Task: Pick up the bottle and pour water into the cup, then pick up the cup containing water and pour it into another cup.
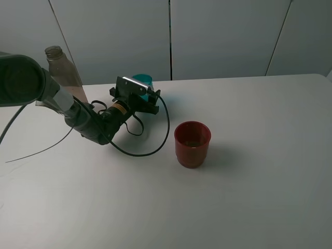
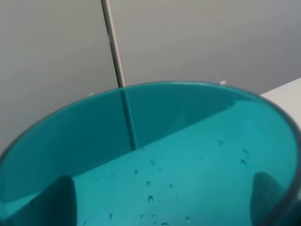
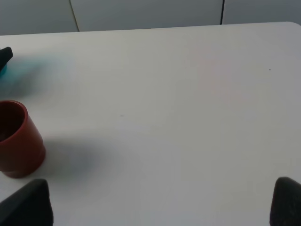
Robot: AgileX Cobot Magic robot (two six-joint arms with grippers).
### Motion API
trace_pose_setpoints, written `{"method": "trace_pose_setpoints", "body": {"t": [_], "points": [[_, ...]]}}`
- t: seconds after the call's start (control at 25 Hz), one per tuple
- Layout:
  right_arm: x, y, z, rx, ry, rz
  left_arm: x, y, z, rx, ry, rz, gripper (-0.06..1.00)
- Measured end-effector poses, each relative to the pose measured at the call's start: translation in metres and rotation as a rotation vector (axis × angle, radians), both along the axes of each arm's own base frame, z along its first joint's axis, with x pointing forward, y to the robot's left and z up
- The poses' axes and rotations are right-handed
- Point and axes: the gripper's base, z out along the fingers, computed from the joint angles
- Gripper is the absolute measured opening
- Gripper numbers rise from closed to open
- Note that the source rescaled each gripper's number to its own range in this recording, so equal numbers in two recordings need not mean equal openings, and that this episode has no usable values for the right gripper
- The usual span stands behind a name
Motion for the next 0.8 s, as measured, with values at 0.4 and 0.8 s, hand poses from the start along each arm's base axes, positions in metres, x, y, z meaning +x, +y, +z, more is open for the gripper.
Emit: {"method": "trace_pose_setpoints", "body": {"t": [0.4,0.8], "points": [[0.0,0.0,0.0,-0.006,0.0,0.003,0.002,-0.003,0.017,0.026,0.011,-0.032,0.97],[0.0,0.0,0.0,0.0,0.0,0.0,-0.03,0.013,0.044,0.042,0.071,-0.012,0.97]]}}
